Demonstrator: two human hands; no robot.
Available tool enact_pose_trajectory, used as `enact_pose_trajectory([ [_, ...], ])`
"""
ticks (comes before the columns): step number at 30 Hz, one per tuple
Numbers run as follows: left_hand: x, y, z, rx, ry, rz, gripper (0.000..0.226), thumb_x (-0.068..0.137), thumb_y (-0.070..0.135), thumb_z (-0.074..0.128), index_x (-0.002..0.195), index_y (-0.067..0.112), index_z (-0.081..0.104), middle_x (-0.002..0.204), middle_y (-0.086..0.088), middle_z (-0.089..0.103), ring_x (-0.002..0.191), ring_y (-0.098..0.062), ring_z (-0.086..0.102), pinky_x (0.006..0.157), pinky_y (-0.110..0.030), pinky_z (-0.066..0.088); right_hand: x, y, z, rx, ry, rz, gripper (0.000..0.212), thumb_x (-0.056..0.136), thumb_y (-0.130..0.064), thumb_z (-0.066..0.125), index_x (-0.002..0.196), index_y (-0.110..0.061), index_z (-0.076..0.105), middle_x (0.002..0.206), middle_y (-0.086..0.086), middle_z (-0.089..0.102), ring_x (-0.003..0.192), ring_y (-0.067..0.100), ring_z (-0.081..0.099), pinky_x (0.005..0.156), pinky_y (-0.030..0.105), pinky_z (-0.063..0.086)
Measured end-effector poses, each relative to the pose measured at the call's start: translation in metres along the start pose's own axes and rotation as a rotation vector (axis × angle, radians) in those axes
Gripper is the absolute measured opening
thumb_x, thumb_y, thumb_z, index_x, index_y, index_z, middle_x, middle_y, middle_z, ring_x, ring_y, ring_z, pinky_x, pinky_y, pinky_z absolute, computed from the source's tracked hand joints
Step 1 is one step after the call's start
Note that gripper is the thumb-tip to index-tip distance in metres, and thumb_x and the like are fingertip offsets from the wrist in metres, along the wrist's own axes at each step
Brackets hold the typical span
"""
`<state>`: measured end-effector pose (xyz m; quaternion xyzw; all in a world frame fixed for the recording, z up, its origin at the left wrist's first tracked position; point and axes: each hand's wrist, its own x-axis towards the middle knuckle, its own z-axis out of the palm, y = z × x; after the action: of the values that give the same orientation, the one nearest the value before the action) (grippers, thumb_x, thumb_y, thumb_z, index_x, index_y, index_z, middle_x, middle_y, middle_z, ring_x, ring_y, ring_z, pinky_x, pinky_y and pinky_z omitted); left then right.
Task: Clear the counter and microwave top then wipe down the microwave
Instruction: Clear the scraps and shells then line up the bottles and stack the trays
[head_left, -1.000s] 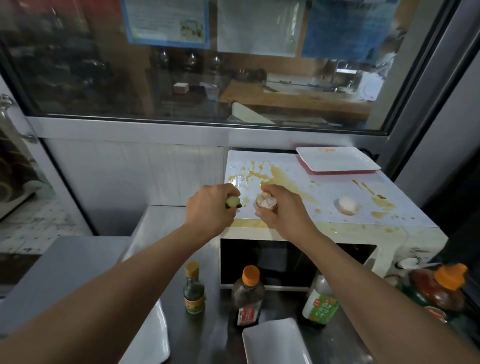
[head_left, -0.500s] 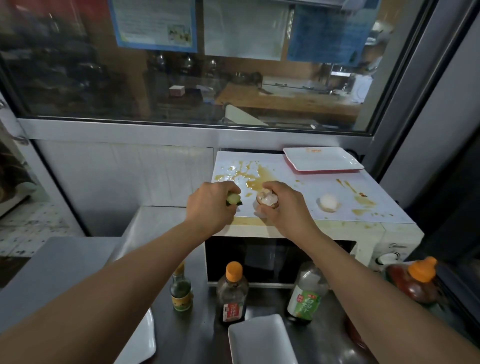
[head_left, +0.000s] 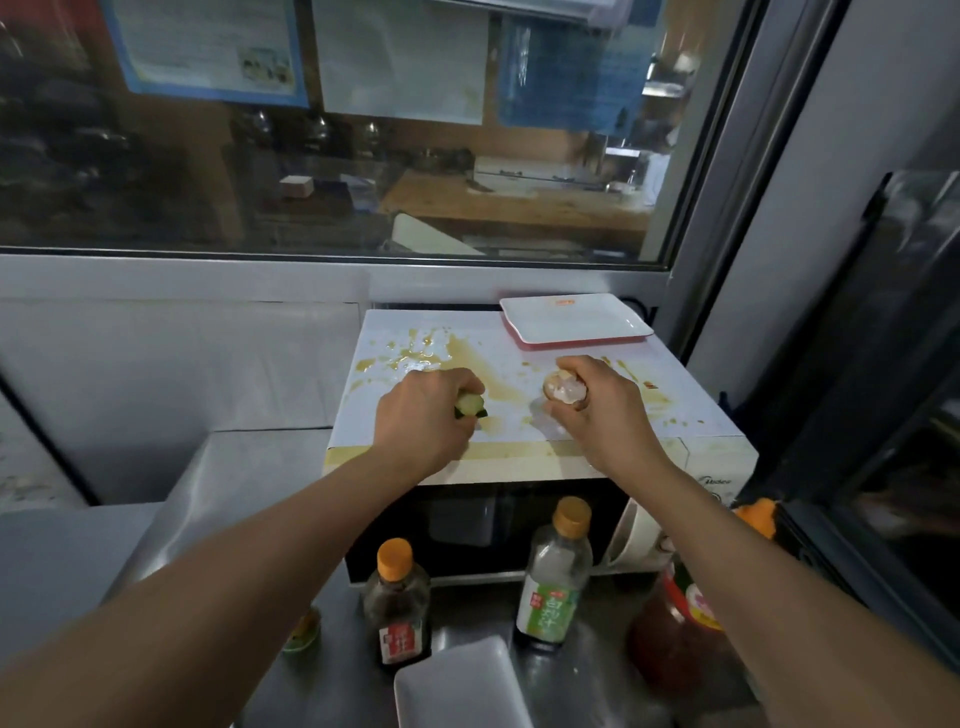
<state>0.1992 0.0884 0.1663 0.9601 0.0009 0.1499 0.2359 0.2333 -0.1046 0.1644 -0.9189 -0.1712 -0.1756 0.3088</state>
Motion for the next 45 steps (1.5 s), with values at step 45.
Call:
enact_pose_trajectory([
  [45,0.029,0.030,0.035,0.032,-0.018,0.000,0.033,0.082,0.018,0.059,0.111,0.032,0.063,0.101,0.002,0.068,0.092,-0.022,0.062,0.073,-0.034,0.053,0.007,0.051,0.010,-0.055,-0.120,0.059,0.049,0.087,-0.012,0.060,0.133,-0.016,0.043,0.127,0.009,0.048,0.119,0.027,0.043,0.092,0.034,0.038],
])
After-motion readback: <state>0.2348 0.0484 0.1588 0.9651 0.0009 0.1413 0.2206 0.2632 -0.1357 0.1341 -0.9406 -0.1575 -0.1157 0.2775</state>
